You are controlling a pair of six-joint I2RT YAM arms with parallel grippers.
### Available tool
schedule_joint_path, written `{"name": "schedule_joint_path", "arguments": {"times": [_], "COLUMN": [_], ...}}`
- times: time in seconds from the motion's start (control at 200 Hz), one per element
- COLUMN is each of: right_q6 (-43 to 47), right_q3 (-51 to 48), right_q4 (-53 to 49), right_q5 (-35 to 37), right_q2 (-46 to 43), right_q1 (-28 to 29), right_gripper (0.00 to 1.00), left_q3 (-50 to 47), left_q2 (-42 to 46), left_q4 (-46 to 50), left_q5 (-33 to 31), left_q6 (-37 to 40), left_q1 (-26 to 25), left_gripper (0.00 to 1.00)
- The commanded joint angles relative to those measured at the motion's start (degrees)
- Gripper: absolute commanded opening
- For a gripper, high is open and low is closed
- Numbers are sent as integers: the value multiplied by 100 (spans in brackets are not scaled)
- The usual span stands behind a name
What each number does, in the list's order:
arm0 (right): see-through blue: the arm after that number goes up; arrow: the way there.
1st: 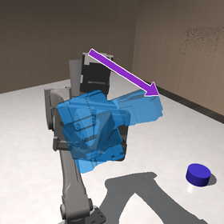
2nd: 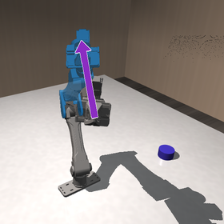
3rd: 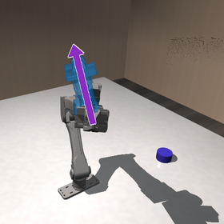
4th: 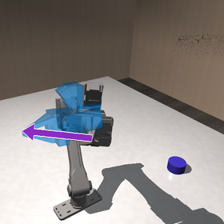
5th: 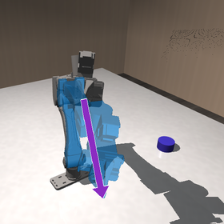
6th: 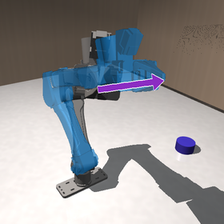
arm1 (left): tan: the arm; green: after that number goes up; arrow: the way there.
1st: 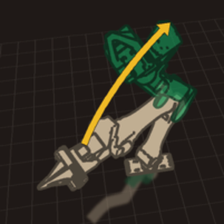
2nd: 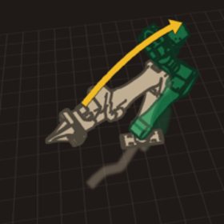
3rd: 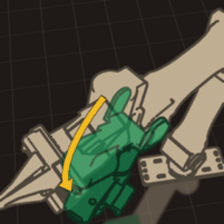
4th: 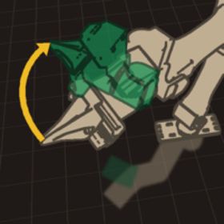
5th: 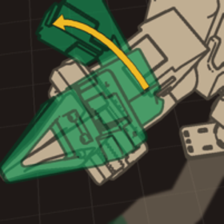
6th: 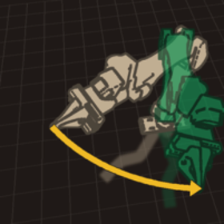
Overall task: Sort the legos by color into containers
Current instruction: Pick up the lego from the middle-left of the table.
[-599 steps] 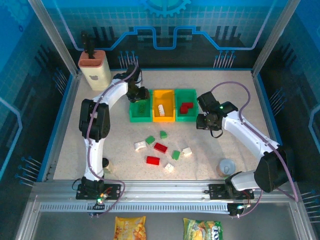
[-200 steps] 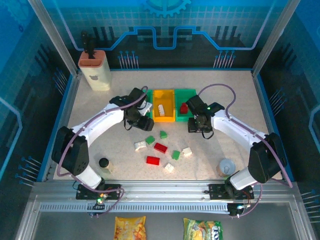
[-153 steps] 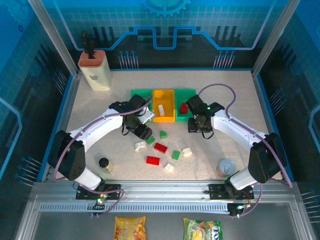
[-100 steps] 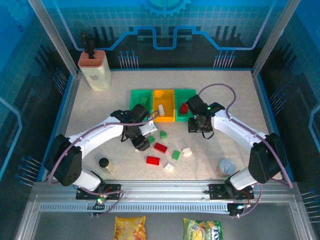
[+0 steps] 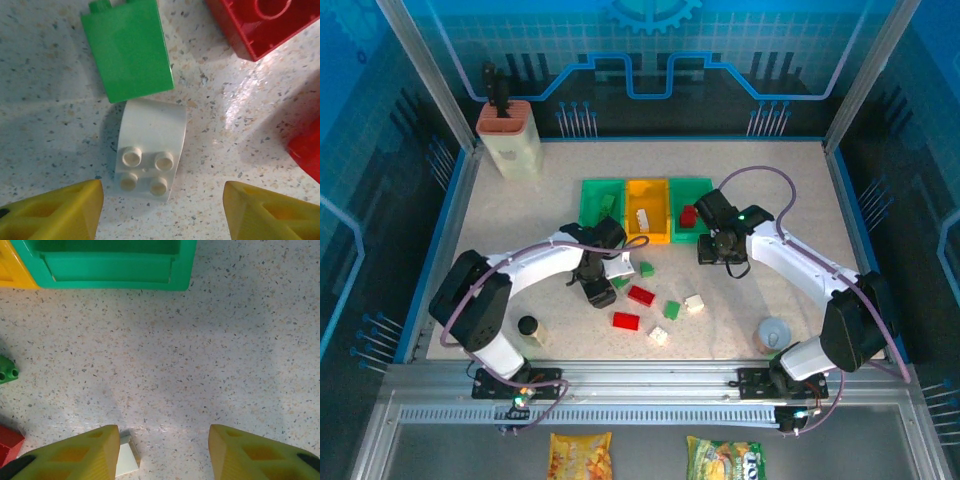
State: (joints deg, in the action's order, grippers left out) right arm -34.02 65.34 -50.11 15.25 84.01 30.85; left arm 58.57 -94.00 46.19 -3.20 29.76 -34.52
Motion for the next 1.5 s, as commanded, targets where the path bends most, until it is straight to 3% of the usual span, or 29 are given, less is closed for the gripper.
{"name": "schedule_joint_path", "arguments": {"times": [0.0,0.44,0.655,1.066,1.496], "right_q6": [36,-25,-26,9,11], "right_q3": [31,33,-13,-4,-57], "right_q4": [-147,-255,-322,-311,-325], "right_q5": [128,207,260,330,418], "right_q2": [-102,-114,-200,-249,-355], "right_q1": [61,61,62,61,59], "right_gripper": [51,51,51,51,51], "left_q3": [111,294,449,576,772], "left_q2": [-159,-672,-805,-607,-143], "left_q4": [68,28,113,345,566], "left_q5": [-68,-84,-74,-2,209], "left_q6": [-41,-130,-110,-134,-257], "left_q1": [-64,-63,-66,-71,-64], "left_gripper": [65,60,52,36,33]}}
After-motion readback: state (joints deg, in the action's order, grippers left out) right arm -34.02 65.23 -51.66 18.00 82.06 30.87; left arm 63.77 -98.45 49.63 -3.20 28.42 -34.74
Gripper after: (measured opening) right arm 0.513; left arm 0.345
